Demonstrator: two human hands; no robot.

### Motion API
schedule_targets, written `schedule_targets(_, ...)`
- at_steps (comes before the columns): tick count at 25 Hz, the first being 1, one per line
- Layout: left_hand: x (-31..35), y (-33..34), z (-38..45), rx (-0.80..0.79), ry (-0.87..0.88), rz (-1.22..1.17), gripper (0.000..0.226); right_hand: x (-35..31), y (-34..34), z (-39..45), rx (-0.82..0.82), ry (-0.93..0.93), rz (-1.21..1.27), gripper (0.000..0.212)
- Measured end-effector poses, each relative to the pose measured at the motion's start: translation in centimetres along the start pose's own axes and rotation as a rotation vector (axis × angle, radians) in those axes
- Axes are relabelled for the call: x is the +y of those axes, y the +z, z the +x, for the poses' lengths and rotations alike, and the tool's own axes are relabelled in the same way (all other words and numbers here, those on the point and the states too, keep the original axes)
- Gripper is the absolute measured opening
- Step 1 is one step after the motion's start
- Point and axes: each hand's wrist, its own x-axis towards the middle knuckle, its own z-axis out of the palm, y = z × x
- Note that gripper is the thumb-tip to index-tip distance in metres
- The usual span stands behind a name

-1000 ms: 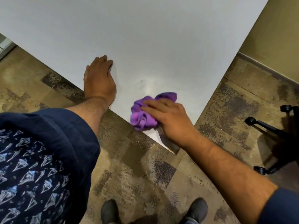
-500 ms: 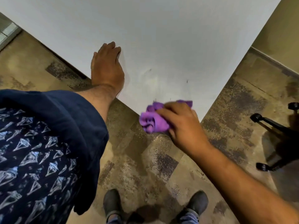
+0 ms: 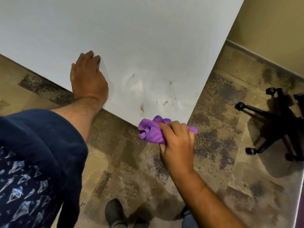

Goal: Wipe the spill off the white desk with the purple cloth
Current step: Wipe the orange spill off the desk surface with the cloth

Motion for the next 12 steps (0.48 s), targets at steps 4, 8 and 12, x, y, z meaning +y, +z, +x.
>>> schedule_targets(4, -0.1, -0.1, 0.2, -0.019, 0.026, 0.028, 0.042, -4.8, 2.7, 5.8, -0.006, -0.003, -0.031, 0.030)
schedule_targets(8, 0.1, -0.3, 0.4, -0.019, 0.014, 0.056, 0.043, -8.4, 4.5, 13.2, 0.054, -0.038, -0.054, 0.032)
schedule_targets(12, 0.2, -0.4, 0.6, -0.050, 0.006, 0.078, 0.041, -6.9, 3.7, 12.6, -0.021, -0.211, -0.007, 0.031)
